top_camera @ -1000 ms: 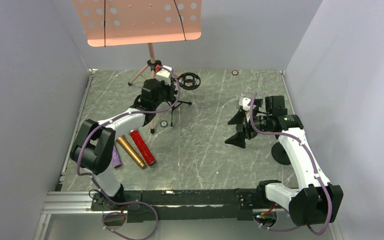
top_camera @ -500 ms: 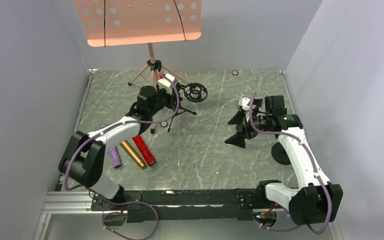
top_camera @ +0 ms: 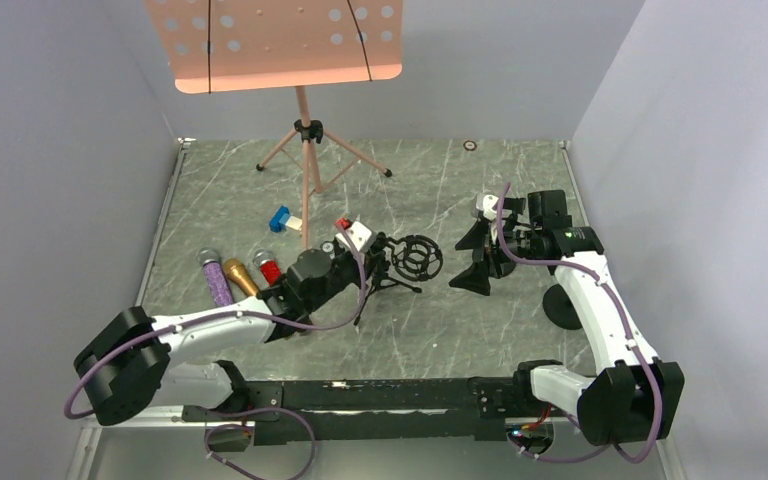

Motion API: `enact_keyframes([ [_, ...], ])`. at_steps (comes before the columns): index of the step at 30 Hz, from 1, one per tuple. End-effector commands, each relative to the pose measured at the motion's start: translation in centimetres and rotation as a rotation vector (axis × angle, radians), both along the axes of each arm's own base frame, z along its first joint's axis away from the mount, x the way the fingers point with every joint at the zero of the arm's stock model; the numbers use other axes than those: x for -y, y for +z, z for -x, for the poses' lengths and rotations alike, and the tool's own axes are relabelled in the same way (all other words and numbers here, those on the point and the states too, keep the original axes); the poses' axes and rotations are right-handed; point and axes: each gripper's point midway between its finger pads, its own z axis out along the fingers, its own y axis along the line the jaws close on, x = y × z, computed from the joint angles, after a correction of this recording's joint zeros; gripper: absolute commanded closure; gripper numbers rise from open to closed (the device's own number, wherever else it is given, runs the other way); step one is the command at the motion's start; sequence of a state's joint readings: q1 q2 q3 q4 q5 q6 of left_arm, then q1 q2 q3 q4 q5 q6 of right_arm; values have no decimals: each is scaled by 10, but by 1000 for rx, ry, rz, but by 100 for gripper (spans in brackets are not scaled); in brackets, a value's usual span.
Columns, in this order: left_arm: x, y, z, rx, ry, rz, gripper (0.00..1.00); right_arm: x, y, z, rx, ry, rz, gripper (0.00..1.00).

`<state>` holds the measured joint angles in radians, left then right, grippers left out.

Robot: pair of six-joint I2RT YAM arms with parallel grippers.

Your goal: Attach the microphones to the stand

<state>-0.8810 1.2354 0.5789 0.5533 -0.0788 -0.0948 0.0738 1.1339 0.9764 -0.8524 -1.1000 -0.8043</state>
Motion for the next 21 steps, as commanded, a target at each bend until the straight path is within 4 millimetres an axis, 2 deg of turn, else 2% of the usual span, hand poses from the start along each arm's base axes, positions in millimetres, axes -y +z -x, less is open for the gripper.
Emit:
enact_keyframes([
  [1, -10, 43, -14, 105, 236, 161, 100, -3, 9, -4, 59, 27, -16, 0],
  [6, -8, 32, -18, 115, 354, 155, 100, -2, 6, -6, 62, 18, -7, 0],
  [10, -3, 23, -17, 78, 344, 161, 100, -2, 5, -6, 64, 15, -3, 0],
  [11, -1, 22, -15, 65, 328, 160, 94, -1, 5, -6, 64, 14, -2, 0],
  [14, 5, 21, -6, 22, 274, 161, 50, -2, 6, -6, 64, 17, -6, 0],
  [16, 4, 20, 1, -12, 242, 149, 29, -2, 7, -5, 63, 20, -7, 0],
  [19, 1, 16, 13, -58, 199, 112, 14, -2, 7, -5, 66, 19, -6, 0],
  [21, -3, 17, 22, -85, 171, 99, 11, -1, 7, -5, 67, 18, -3, 0],
])
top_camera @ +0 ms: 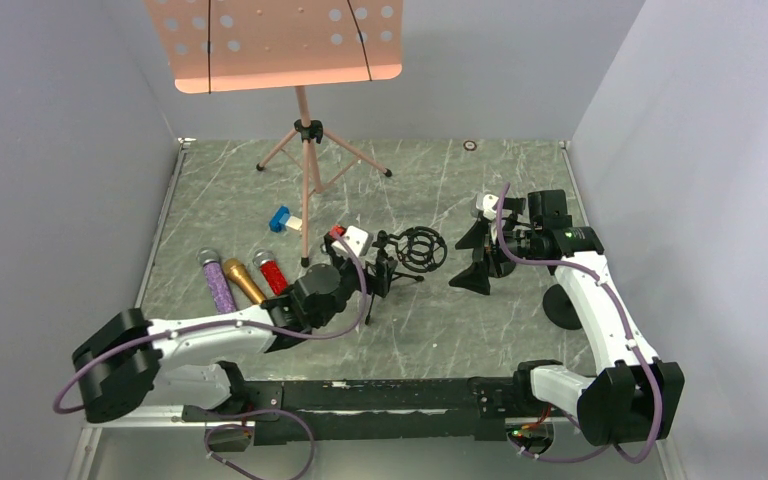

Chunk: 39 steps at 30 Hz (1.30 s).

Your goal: Attach the microphones to the stand

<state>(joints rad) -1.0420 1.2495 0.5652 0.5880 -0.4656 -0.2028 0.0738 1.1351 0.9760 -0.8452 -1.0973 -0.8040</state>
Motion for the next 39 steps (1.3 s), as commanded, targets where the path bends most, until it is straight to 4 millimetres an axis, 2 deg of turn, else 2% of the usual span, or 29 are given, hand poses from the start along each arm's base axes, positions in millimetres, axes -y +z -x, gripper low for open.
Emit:
enact_keyframes([
  [1, -1, 17, 21, -64, -81, 30, 11, -1, 7, -4, 61, 19, -3, 0],
  [4, -13, 10, 36, -123, -116, -16, 7, -1, 6, -4, 62, 16, 2, 0],
  [5, -19, 8, 41, -137, -116, -27, 2, -1, 6, -3, 63, 18, 3, 0],
  [8, -45, 4, 51, -182, -81, -9, 1, -1, 5, -4, 62, 18, 6, 0],
  [13, -102, -2, 40, -319, 29, 148, 1, 0, 4, -5, 55, 15, 8, 0],
  [16, -146, -14, 26, -391, 174, 259, 1, 0, 3, -5, 54, 13, 9, 0],
  [19, -190, -42, 18, -538, 414, 338, 1, 0, 2, -7, 47, 6, 10, 0],
  [21, -210, -64, 22, -678, 546, 358, 1, 0, 1, -8, 41, 0, 12, 0],
  [23, -226, -72, 24, -771, 686, 367, 1, 1, 0, -9, 41, -4, 16, 0],
  [27, -244, -84, 23, -850, 846, 306, 4, 1, 0, -10, 37, -5, 17, 0],
  [35, -245, -95, -4, -879, 898, 241, 18, 1, -1, -10, 37, -9, 21, 0],
  [39, -237, -105, -21, -920, 874, 194, 21, 1, -2, -10, 37, -8, 24, 0],
])
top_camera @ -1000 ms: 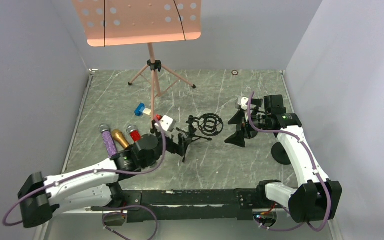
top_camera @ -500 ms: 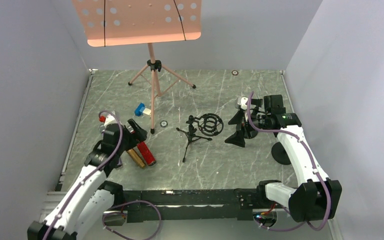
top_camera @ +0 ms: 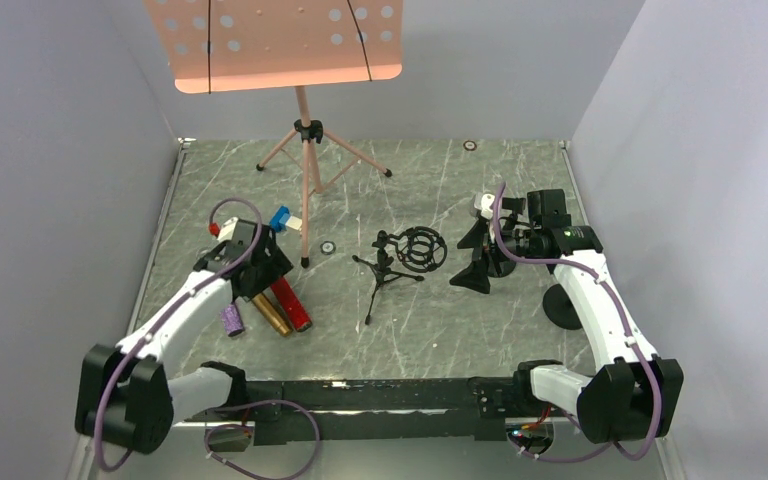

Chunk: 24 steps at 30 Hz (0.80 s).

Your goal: Attach the microphones to the stand

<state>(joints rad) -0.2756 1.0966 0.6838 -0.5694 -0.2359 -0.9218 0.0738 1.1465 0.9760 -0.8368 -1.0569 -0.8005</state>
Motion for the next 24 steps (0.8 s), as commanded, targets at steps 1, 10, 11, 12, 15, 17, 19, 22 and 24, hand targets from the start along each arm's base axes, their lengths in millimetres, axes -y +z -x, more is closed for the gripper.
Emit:
enact_keyframes([
  [1, 4, 5, -26, 11, -1, -10, 21, -3, 5, -5, 41, 15, -8, 0],
  [10, -1, -15, -42, -62, 1, -81, 22, -3, 4, -4, 45, 18, 0, 0],
  [11, -3, -18, -43, -73, 3, -93, 22, -3, 4, -4, 45, 19, 3, 0],
  [12, -4, -22, -44, -88, 1, -104, 22, -3, 3, -4, 47, 19, 5, 0],
  [15, -7, -29, -49, -122, -1, -125, 22, -2, 2, -5, 49, 15, 13, 0],
  [17, -6, -29, -54, -126, -4, -129, 22, -2, 1, -5, 50, 14, 15, 0],
  [19, -5, -25, -58, -120, -16, -131, 21, -2, 2, -5, 52, 13, 16, 0],
  [22, -5, -12, -61, -87, -30, -138, 19, -2, 1, -5, 51, 13, 18, 0],
  [24, -9, -2, -60, -70, -32, -153, 17, -2, 1, -4, 50, 15, 17, 0],
])
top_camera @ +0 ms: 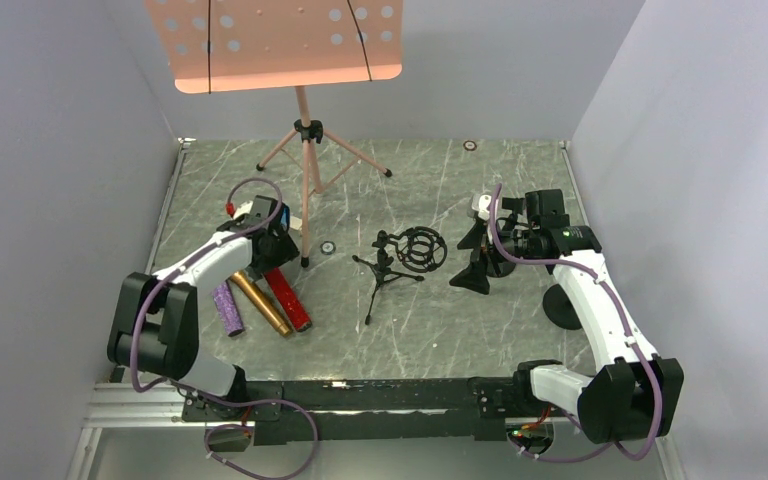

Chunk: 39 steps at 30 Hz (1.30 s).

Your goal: Attach the microphones to the stand

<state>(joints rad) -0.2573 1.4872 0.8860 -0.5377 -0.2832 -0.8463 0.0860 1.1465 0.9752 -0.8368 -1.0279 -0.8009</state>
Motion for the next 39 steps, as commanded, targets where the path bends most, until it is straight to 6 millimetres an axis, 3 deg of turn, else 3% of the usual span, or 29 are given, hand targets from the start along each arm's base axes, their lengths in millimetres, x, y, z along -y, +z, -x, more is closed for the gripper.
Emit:
enact_keyframes([
  [1, -9, 37, -10, 86, -12, -44, 16, -2, 4, -4, 47, 20, -7, 0],
  [5, -21, 52, 2, 112, 7, -85, 14, -4, 4, -3, 45, 27, -3, 0],
  [9, -22, 45, 11, 113, -9, -84, 14, -5, 4, -2, 43, 32, -5, 0],
  [17, -2, 36, 0, 98, -90, -11, 14, -5, 3, -3, 43, 29, -4, 0],
  [31, -3, -15, -16, -33, -45, -5, 18, -4, 3, -3, 52, 28, 5, 0],
  [39, 0, -24, -21, -31, -56, 19, 50, -4, 3, -2, 55, 28, 11, 0],
])
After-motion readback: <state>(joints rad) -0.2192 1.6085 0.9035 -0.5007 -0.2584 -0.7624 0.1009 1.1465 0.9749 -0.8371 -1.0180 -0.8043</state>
